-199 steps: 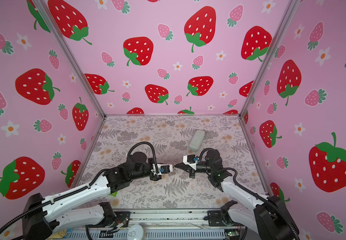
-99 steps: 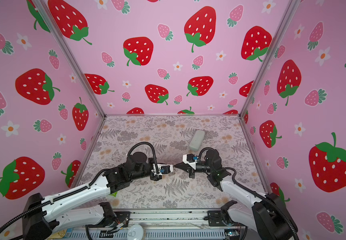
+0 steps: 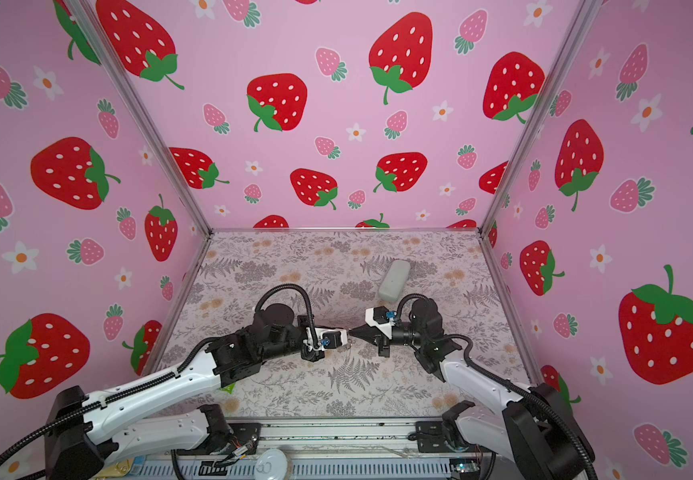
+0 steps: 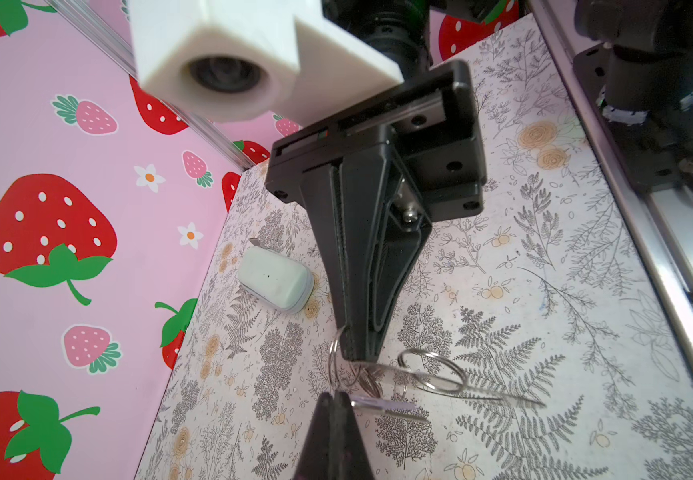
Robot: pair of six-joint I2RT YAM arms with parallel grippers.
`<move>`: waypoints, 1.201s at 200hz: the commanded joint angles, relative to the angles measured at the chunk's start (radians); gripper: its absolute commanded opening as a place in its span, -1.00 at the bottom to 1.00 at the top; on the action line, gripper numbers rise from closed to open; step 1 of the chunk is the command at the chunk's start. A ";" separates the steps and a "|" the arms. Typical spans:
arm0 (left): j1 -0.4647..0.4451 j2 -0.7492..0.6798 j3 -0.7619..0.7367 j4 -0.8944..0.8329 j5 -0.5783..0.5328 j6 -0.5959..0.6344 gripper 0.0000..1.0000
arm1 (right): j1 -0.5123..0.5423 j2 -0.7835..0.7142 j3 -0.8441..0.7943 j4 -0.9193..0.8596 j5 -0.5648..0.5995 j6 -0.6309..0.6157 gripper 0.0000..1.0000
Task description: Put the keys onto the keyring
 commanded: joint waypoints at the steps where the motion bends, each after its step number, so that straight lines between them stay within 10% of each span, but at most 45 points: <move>1: -0.004 -0.013 0.048 0.014 0.006 0.027 -1.00 | 0.005 0.002 0.022 0.022 -0.012 0.017 -1.00; 240: -0.011 0.019 0.117 -0.093 0.086 0.090 -1.00 | 0.007 -0.034 0.032 -0.122 -0.092 -0.191 -1.00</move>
